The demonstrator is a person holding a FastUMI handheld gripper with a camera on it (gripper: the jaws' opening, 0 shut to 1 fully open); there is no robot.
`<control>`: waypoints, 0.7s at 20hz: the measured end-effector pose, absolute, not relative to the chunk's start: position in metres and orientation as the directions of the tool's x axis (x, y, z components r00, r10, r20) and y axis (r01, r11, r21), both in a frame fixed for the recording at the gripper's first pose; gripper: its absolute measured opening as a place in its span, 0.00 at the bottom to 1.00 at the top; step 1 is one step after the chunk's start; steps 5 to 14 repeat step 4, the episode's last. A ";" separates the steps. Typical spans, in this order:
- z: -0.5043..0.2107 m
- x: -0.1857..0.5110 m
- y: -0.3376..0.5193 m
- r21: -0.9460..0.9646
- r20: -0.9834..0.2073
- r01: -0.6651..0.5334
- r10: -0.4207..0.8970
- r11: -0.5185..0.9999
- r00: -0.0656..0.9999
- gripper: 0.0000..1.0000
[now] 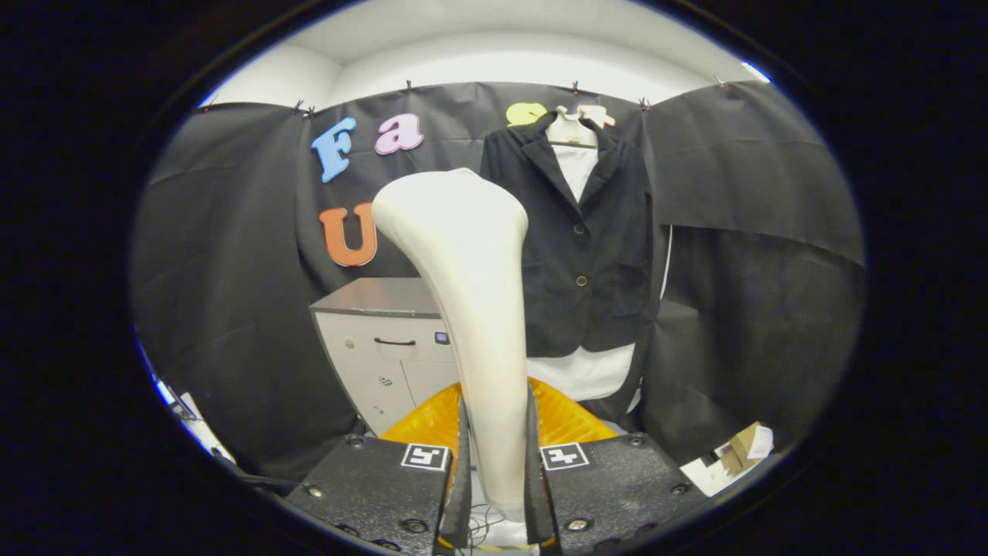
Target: Iron the clothes twice with a garment steamer, once on the left side and once on the right side.
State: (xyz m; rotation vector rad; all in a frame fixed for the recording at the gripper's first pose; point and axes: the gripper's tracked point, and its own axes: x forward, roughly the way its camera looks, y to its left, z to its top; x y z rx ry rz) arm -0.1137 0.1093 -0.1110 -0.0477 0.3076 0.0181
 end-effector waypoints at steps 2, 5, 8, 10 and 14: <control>-0.116 -0.120 0.111 -0.044 -0.310 -0.031 0.016 0.999 0.950 0.30; -0.117 -0.125 0.113 -0.046 -0.314 -0.039 0.023 0.998 0.949 0.30; -0.117 -0.125 0.113 -0.046 -0.314 -0.039 0.023 0.998 0.949 0.30; -0.117 -0.125 0.113 -0.046 -0.314 -0.039 0.023 0.998 0.949 0.30; -0.117 -0.125 0.113 -0.046 -0.314 -0.039 0.023 0.998 0.949 0.30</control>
